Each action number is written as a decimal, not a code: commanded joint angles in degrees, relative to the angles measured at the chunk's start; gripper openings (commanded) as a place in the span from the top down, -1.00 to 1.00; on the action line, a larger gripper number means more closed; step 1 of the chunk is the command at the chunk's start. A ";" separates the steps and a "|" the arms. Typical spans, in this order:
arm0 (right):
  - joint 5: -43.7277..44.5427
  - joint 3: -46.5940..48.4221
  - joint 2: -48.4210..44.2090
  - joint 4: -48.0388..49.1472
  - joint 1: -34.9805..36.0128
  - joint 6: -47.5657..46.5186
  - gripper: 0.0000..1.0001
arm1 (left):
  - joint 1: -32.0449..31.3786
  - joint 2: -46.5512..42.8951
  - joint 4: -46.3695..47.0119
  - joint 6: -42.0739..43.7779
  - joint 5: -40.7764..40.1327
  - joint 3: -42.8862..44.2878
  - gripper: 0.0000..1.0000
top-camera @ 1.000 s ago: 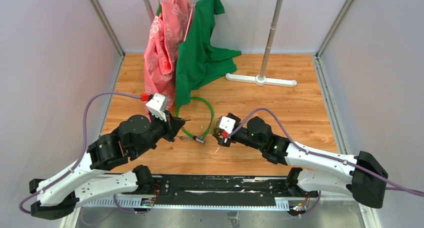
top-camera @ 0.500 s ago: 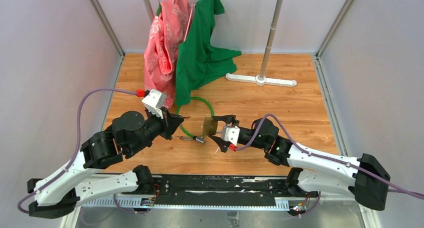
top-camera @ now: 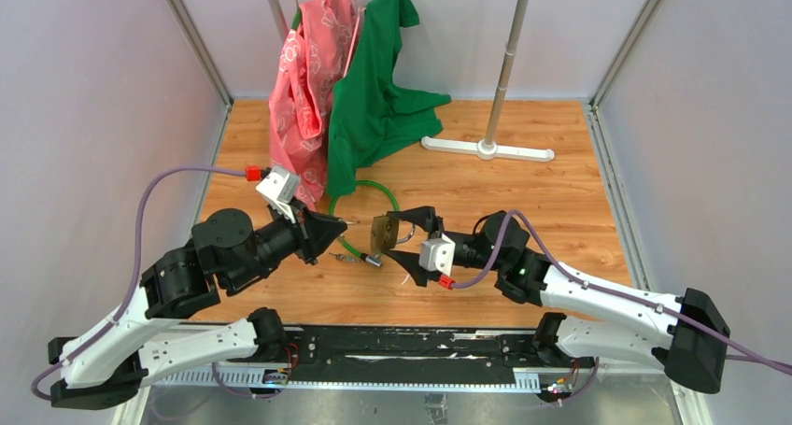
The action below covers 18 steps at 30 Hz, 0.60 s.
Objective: Unlock with the key
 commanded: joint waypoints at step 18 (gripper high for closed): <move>3.84 2.01 1.70 14.10 0.11 -4.35 1.00 | 0.30 2.43 5.14 -3.16 3.69 -4.05 1.00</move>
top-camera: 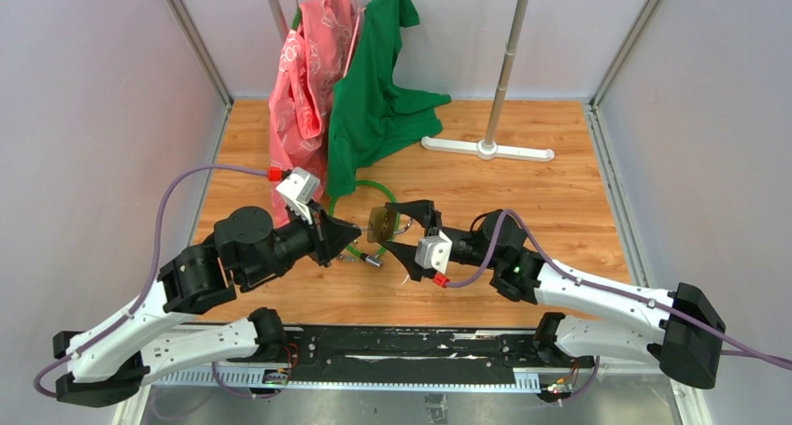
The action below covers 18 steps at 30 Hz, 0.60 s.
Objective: Unlock with the key
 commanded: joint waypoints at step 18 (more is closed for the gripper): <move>0.83 1.03 -1.67 8.14 0.11 -2.04 1.00 | 0.32 -0.91 1.23 1.16 -5.46 -0.95 1.00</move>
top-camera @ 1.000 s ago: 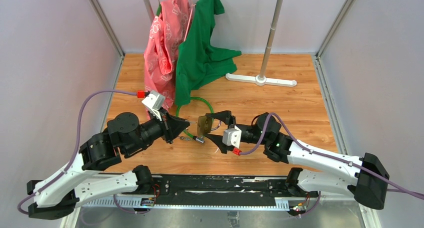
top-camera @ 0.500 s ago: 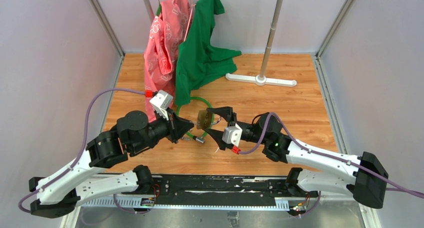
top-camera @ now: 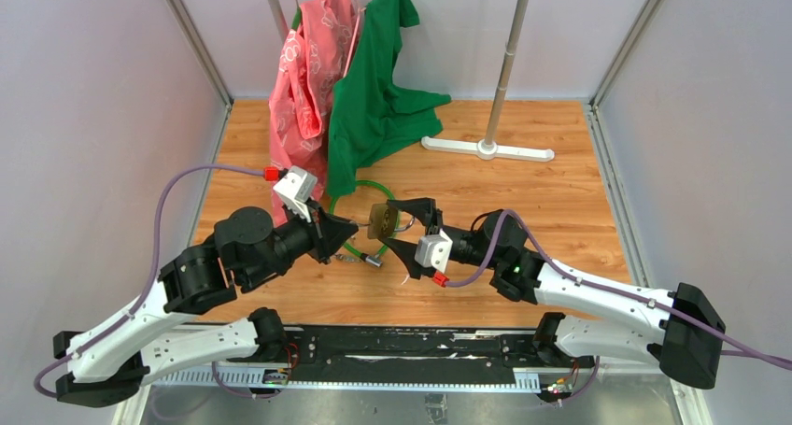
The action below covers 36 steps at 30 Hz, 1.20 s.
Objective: Unlock with the key
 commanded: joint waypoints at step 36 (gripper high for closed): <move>-2.96 0.95 -0.01 8.77 0.16 -0.42 1.00 | 0.32 -0.59 4.38 -0.15 -0.98 -3.49 1.00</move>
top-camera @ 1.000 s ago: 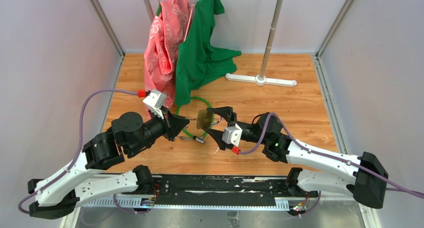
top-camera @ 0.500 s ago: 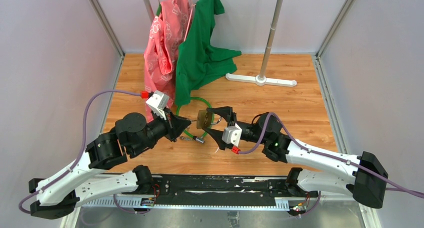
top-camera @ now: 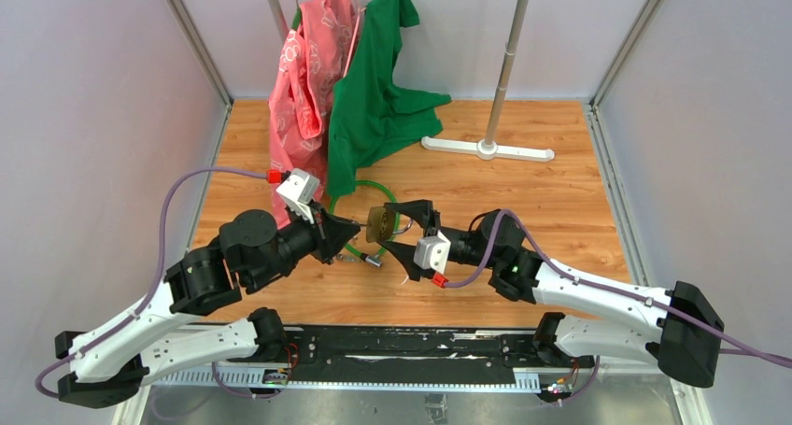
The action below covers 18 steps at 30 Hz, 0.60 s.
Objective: Unlock with the key
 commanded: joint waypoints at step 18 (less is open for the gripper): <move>-3.54 1.11 -0.69 8.78 0.28 0.58 1.00 | 0.31 1.81 1.69 -1.32 1.19 -1.90 1.00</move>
